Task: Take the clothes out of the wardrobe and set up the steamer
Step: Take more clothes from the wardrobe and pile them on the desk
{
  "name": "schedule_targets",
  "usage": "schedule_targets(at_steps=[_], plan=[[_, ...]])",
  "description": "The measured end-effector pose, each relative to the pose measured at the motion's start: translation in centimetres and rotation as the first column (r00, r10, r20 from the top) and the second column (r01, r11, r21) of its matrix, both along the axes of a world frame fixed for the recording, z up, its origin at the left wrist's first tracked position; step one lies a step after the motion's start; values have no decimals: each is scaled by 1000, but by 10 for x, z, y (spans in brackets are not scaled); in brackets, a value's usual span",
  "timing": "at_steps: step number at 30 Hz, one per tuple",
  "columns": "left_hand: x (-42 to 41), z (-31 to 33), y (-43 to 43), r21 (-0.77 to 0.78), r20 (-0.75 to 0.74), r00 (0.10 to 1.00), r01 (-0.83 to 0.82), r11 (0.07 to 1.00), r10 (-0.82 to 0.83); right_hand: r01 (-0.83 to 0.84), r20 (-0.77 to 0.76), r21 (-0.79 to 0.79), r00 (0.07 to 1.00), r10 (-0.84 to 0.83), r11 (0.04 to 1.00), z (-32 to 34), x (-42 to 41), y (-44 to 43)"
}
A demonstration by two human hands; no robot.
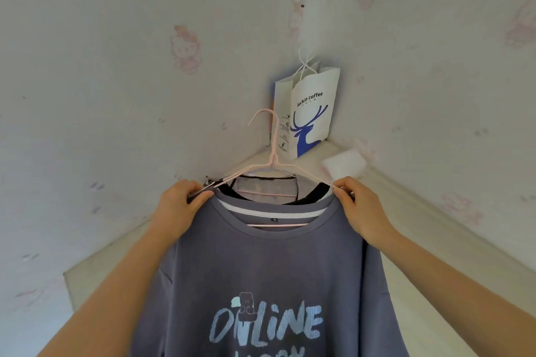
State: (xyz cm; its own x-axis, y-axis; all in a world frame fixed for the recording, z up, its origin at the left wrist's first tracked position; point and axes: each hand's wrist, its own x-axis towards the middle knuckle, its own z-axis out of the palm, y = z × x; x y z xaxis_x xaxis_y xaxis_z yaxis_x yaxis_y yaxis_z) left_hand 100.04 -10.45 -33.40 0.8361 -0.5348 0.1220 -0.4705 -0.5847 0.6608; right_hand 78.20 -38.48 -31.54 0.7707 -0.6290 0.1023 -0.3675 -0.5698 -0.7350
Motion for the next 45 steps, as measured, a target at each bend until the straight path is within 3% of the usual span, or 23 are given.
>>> schedule_targets(at_steps=[12, 22, 29, 41, 45], plan=[[108, -75, -115, 63, 9, 991, -134, 989, 134, 5, -94, 42, 996, -1, 999, -76, 126, -107], [136, -146, -145, 203, -10, 988, -150, 968, 155, 40, -222, 73, 975, -23, 997, -162, 159, -138], [140, -163, -158, 186, 109, 982, -175, 967, 157, 92, -298, -1, 950, -89, 996, -184, 177, -149], [131, -184, -168, 336, 126, 978, -200, 920, 166, 59, -369, -127, 924, -103, 990, -203, 170, -144], [119, -181, -171, 432, 153, 975, -213, 876, 162, -39, -450, -221, 890, -67, 974, -193, 163, -138]])
